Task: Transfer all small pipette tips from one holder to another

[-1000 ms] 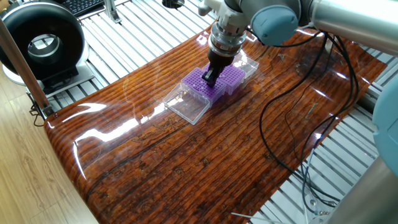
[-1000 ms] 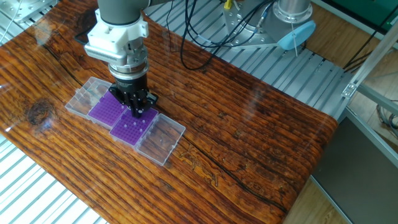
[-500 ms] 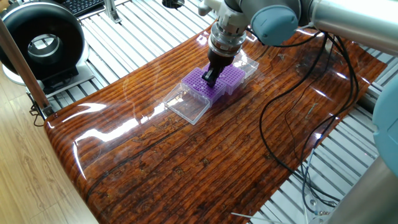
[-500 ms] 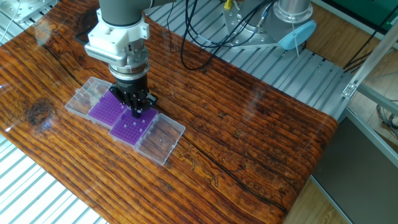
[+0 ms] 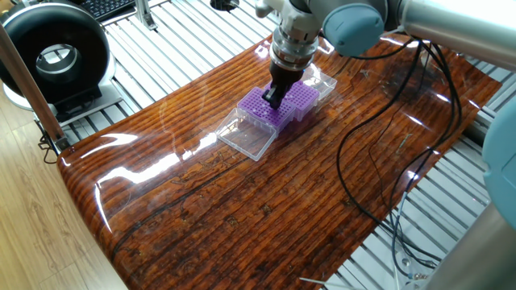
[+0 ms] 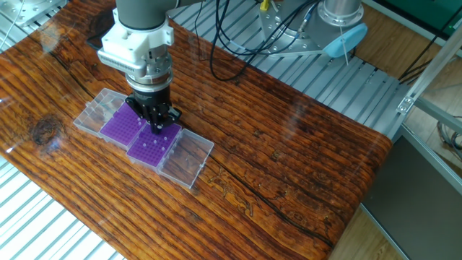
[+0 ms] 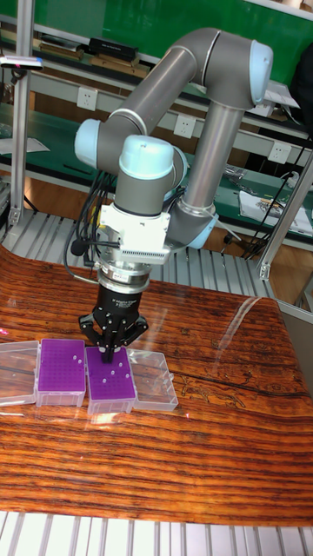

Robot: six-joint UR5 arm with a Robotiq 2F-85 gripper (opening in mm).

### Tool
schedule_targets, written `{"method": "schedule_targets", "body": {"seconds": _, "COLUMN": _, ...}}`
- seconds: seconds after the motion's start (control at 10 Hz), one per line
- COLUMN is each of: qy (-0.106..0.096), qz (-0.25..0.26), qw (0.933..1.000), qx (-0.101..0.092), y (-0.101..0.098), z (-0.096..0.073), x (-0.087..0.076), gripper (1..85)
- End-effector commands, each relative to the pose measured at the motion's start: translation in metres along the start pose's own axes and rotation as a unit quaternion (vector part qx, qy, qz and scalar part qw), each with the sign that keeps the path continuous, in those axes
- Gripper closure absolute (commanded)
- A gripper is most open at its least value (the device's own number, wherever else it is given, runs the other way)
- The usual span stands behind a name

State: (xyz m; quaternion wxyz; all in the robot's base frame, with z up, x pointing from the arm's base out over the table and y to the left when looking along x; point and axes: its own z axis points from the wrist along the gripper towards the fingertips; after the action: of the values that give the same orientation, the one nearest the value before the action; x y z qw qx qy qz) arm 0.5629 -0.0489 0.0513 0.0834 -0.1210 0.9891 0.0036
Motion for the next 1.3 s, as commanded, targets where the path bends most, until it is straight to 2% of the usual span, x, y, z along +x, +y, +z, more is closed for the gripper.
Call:
{"method": "schedule_targets", "body": {"seconds": 0.0, "qy": 0.002, "qz": 0.013, "qw": 0.9999, "qx": -0.003, "y": 0.002, "z": -0.007, "x": -0.002, "gripper": 84.3}}
{"method": "schedule_targets", "body": {"seconds": 1.2, "qy": 0.023, "qz": 0.016, "qw": 0.9996, "qx": -0.002, "y": 0.001, "z": -0.04, "x": -0.007, "gripper": 84.3}}
